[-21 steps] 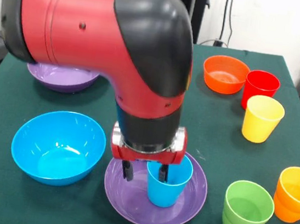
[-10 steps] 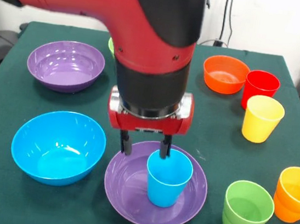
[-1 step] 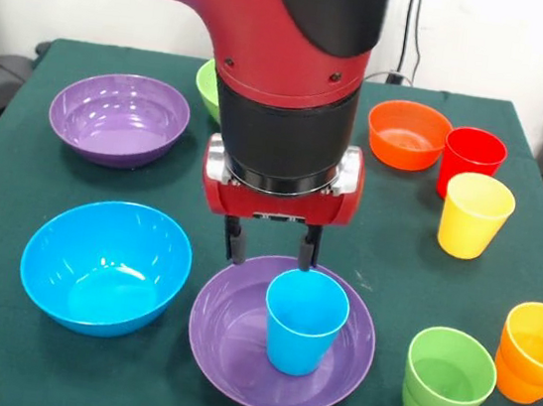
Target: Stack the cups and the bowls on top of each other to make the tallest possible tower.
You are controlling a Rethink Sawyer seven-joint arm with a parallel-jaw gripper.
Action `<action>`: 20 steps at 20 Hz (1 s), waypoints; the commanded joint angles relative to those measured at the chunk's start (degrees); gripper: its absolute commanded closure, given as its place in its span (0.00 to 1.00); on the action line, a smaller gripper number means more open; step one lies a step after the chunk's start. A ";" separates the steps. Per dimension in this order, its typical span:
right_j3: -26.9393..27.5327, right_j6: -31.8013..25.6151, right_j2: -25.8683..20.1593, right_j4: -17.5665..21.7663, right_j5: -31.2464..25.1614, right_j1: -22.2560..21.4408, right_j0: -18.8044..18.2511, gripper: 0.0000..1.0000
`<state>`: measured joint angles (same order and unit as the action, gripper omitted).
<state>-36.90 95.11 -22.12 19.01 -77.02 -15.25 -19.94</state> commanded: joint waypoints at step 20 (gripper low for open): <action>-6.33 -13.56 1.03 2.34 2.45 -0.63 -1.96 0.00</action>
<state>-33.44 95.11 -21.58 19.03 -77.98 -14.55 -21.04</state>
